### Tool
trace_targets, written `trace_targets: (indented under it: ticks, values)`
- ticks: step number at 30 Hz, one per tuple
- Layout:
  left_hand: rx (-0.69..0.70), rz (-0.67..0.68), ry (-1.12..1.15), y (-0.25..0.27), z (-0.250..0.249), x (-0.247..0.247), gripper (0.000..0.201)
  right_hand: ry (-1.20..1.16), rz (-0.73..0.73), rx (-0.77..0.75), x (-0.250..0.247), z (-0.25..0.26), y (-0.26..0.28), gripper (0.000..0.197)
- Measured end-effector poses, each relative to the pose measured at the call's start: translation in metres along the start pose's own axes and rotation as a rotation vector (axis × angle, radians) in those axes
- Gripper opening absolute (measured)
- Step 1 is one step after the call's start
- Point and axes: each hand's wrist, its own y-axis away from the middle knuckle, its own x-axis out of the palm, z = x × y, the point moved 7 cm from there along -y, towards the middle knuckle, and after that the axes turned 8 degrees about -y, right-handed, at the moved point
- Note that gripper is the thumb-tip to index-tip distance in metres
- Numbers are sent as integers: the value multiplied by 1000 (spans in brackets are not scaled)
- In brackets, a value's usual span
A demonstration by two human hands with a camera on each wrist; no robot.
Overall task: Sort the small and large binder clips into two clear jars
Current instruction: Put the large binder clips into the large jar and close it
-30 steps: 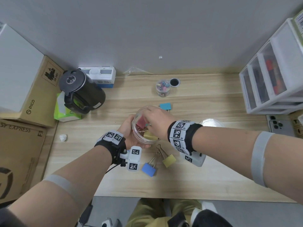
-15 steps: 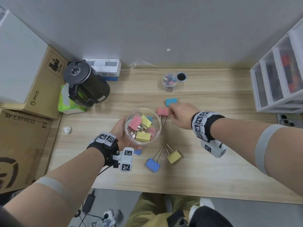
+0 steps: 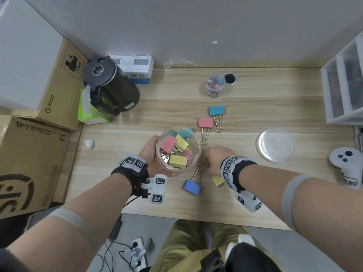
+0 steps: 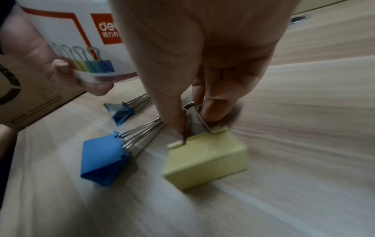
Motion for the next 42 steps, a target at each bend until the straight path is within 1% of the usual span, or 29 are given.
trace_targets:
  ticks: [4,8,11,12,15,18,20,22,24,27,29,32,34,35,36,39,40,42]
  values:
    - [3,5,4,0,2,-3,67,-104,-26,37,-3,-3,1,39]
    - [29,-3,-9,4,-5,-3,64,-193,48,52,-19,-12,6,26]
    - [48,27,2,10,-13,2,62,-257,22,49,-46,-23,6,25]
    - [56,38,4,11,-15,3,62,-288,0,42,-58,-27,7,24]
    - [79,20,9,16,-20,3,61,-453,-161,12,-105,-37,14,19]
    - [91,-23,0,18,-25,3,59,-688,-370,-18,-153,-47,22,10]
    - [84,-37,-13,17,-28,4,59,-898,-465,-52,-179,-50,26,10]
    - [74,-47,-25,15,-31,5,57,-1038,-450,-88,-192,-43,30,11]
    - [62,-62,-23,12,-31,6,58,-1060,-363,-141,-194,-25,36,10]
    - [48,-68,-20,5,-29,11,65,-1003,-174,-243,-179,11,40,9]
    - [56,-70,-28,3,-29,18,62,-967,-65,-297,-166,33,42,8]
    - [80,-74,-47,-1,-28,25,57,-920,37,-317,-147,53,44,4]
    - [93,-53,-43,-3,-28,28,56,-876,92,-303,-137,61,47,8]
    - [101,-51,-41,-3,-29,30,56,-821,94,-301,-135,64,49,12]
    - [103,-50,-43,-4,-29,30,56,-707,62,-309,-136,65,51,14]
    - [86,-41,-23,-5,-27,33,59,-215,-110,-395,-147,71,58,14]
    - [78,-46,-15,-5,-26,32,60,-104,-128,-423,-146,73,59,15]
    - [70,-60,-10,-5,-26,31,63,22,-150,-449,-143,75,61,17]
